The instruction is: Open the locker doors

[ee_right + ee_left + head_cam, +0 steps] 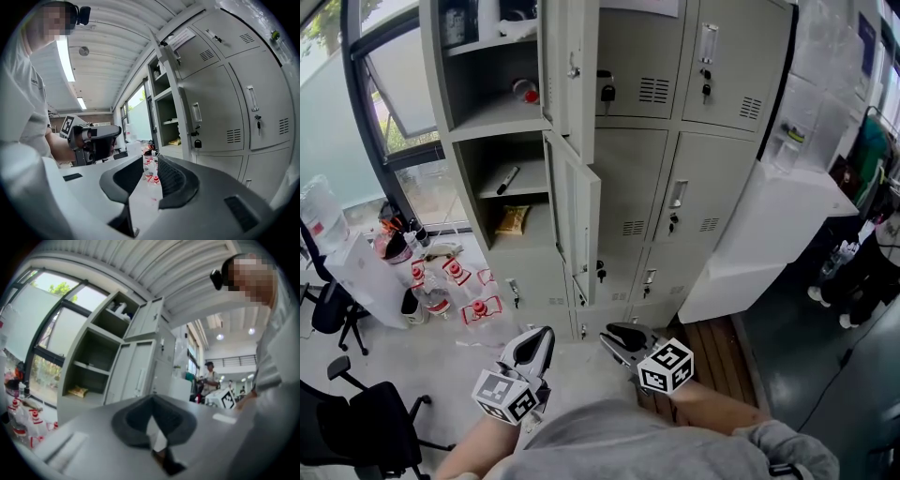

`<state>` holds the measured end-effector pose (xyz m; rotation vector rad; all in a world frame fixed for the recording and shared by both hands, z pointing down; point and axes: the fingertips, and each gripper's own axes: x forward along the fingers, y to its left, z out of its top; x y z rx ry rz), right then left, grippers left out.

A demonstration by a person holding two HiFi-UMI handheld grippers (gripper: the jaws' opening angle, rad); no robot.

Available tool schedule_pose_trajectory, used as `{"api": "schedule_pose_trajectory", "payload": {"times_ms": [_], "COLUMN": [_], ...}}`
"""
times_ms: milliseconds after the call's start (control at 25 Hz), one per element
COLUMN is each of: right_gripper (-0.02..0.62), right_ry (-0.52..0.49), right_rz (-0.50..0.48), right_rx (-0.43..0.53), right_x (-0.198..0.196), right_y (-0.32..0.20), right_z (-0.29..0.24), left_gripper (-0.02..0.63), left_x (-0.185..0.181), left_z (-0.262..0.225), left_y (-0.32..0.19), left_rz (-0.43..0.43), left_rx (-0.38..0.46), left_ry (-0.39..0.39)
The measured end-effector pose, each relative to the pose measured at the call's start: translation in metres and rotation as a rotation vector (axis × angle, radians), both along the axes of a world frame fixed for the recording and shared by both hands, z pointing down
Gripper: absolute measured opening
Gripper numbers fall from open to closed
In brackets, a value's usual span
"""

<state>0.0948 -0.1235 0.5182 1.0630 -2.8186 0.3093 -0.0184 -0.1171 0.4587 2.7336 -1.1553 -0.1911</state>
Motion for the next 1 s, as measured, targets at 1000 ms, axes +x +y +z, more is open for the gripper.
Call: {"api": "schedule_pose_trajectory", "payload": {"times_ms": [1000], "right_gripper": [0.094], "right_ry": [0.025], "right_rz": [0.389], "right_rx": [0.105], "right_x": [0.058], "right_y": [-0.132], "right_z": [-0.065], "left_gripper": [0.005], "left_x": [-0.053], "left_z": [-0.007], "left_y": [-0.08], "left_rz": [0.14], "left_rx": [-0.002], "left_ry": [0.054]}}
